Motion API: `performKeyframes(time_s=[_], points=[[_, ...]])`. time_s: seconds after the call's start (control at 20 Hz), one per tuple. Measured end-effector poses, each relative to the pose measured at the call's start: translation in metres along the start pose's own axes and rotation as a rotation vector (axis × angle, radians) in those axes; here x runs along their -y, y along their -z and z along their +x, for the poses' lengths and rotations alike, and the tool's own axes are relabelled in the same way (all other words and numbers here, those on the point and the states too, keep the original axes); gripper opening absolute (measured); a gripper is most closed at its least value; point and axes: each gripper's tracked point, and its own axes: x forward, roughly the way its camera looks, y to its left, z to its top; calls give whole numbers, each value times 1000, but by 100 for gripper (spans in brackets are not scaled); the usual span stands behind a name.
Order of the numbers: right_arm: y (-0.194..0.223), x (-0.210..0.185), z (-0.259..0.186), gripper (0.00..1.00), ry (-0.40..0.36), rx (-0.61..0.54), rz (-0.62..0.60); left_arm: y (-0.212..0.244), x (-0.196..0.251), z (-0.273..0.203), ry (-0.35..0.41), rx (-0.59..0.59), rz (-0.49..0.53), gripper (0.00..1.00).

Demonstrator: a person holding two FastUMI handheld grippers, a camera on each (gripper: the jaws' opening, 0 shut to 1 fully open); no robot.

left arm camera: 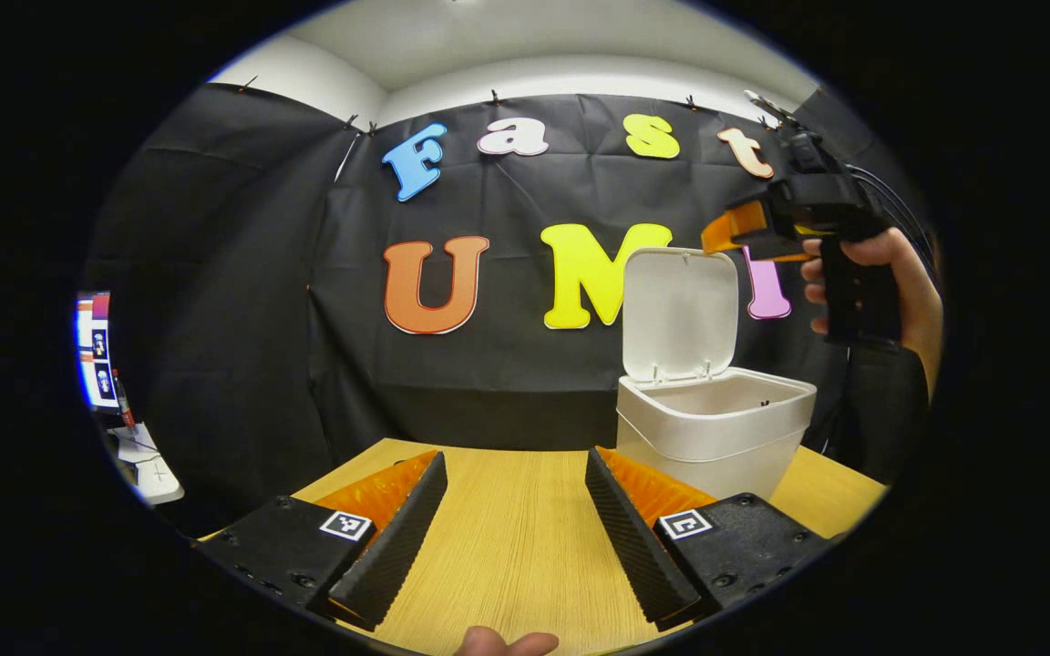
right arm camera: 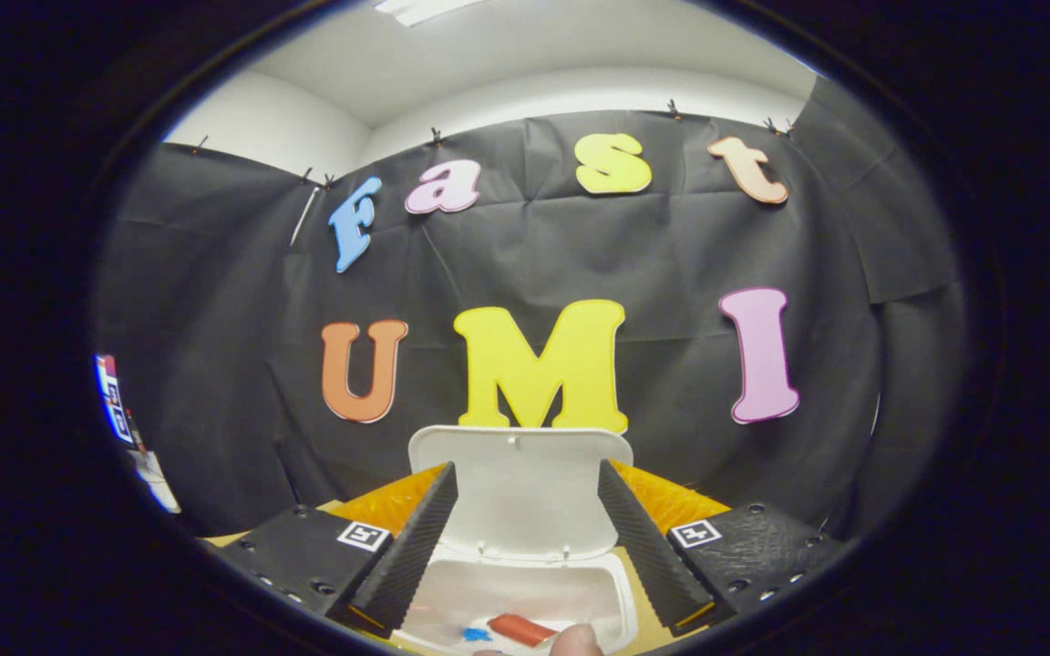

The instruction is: Press the lid of the desktop garbage bin to open it, pick up the crumpled paper on the desktop and throw it into the bin, then pick up the pop can on the desktop and drop it into the bin, and finally close the garbage bin lid.

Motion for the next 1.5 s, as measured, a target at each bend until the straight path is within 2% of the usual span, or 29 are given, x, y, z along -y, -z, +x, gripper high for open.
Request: performKeyframes(time_s=[0.05, 0.1, 0.35, 0.5, 0.8, 0.95, 1.0, 1.05, 1.1, 1.2, 1.5], points=[[-8, -2, 6, 99, 8, 14, -1, -2, 0, -2, 5, 7, -1, 98], [-16, -3, 12, 96, 17, 30, 1, -6, 0, -4, 6, 15, -2, 99], [-35, -3, 48, 95, 51, 39, 11, -11, -10, -3, -9, 32, -6, 98], [-43, -5, 67, 95, 71, 45, -7, -11, -10, 3, 5, 30, -53, 98], [-23, -6, 91, 95, 65, -28, -24, -12, -9, 7, 14, 18, -93, 99], [-9, -8, 89, 96, 41, -82, -15, -14, -7, 14, 11, 14, -81, 99], [-10, -7, 87, 95, 38, -80, -1, -15, -4, 16, 15, 16, -82, 90], [-8, -7, 86, 95, 42, -86, 3, -16, -2, 15, 18, 21, -82, 99], [-8, -7, 83, 99, 37, -86, -7, -17, 0, 13, 18, 25, -79, 99], [-7, -7, 63, 98, 31, -70, -30, -15, -1, 8, -1, 34, -59, 98], [16, -9, 8, 98, -13, -80, -24, -12, 17, -4, 10, 59, -50, 98]])
